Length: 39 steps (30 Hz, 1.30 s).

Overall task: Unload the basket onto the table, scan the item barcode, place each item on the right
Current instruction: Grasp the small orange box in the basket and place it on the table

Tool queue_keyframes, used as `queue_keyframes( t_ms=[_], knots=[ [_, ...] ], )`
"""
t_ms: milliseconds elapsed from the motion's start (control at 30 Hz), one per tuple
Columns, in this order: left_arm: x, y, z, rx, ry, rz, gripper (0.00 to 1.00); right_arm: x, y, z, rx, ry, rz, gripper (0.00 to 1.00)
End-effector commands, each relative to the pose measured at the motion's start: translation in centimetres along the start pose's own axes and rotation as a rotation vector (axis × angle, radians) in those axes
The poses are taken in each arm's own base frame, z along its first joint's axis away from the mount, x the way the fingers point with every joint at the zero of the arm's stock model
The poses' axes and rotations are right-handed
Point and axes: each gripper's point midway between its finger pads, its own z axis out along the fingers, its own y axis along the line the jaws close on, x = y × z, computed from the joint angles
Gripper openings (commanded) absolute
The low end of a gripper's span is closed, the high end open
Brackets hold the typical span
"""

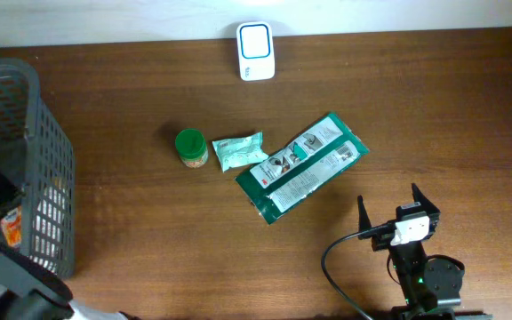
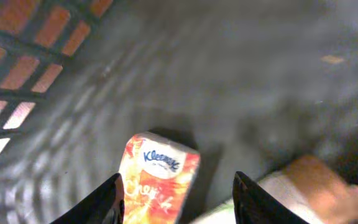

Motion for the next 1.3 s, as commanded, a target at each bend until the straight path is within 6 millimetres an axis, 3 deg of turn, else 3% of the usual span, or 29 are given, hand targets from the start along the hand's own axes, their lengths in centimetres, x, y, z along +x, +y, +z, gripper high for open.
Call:
queue_keyframes(
  t_ms=[0, 333, 433, 500, 533, 567, 633, 700, 800, 833, 867, 933, 967, 1033, 1100, 1167, 1267],
  knots=[
    [1.4, 1.0, 2.7, -0.061, 0.075, 0.034, 0.50, 0.2, 0.2, 0.0, -0.005, 0.003, 0.004, 0.98],
    [4.0, -0.4, 6.8, -0.051, 0.200, 0.072, 0.40, 0.2, 0.2, 0.0, -0.005, 0.003, 0.004, 0.98],
    [4.3, -0.8, 7.2, -0.049, 0.211, 0.082, 0.34, 0.2, 0.2, 0.0, -0.005, 0.003, 0.004, 0.98],
    [4.3, -1.0, 7.2, -0.047, 0.211, 0.086, 0.26, 0.2, 0.2, 0.0, -0.005, 0.003, 0.004, 0.98],
    [4.3, -1.0, 7.2, -0.047, 0.211, 0.087, 0.18, 0.2, 0.2, 0.0, -0.005, 0.003, 0.004, 0.98],
    [4.2, -1.0, 7.2, -0.046, 0.209, 0.087, 0.02, 0.2, 0.2, 0.0, -0.005, 0.003, 0.004, 0.98],
    [3.7, -1.2, 6.8, -0.036, 0.200, 0.080, 0.00, 0.2, 0.2, 0.0, -0.005, 0.003, 0.004, 0.98],
    [0.6, -1.4, 3.9, -0.019, 0.131, 0.067, 0.00, 0.2, 0.2, 0.0, -0.005, 0.003, 0.004, 0.98],
    [-5.0, -1.6, -2.5, 0.008, -0.031, 0.020, 0.00, 0.2, 0.2, 0.0, -0.005, 0.003, 0.004, 0.98],
    [-7.4, -2.2, -6.0, 0.053, -0.124, 0.011, 0.00, 0.2, 0.2, 0.0, -0.005, 0.003, 0.004, 0.98],
    [-10.6, -3.2, -12.1, 0.129, -0.280, -0.010, 0.00, 0.2, 0.2, 0.0, -0.005, 0.003, 0.004, 0.98],
    [-12.1, -4.7, -17.9, 0.203, -0.411, 0.006, 0.00, 0.2, 0.2, 0.0, -0.005, 0.003, 0.004, 0.99],
    [-12.0, -6.2, -21.8, 0.246, -0.490, 0.038, 0.00, 0.2, 0.2, 0.0, -0.005, 0.003, 0.004, 0.98],
    [-10.3, -10.3, -27.5, 0.345, -0.585, 0.126, 0.00, 0.2, 0.2, 0.0, -0.005, 0.003, 0.004, 0.98],
    [-8.1, -15.1, -30.5, 0.442, -0.613, 0.231, 0.00, 0.2, 0.2, 0.0, -0.005, 0.003, 0.004, 0.98],
    [-3.9, -20.4, -31.0, 0.522, -0.530, 0.362, 0.00, 0.2, 0.2, 0.0, -0.005, 0.003, 0.004, 0.98],
    [3.0, -26.0, -29.0, 0.560, -0.344, 0.564, 0.00, 0.2, 0.2, 0.0, -0.005, 0.003, 0.004, 0.98]
  ],
)
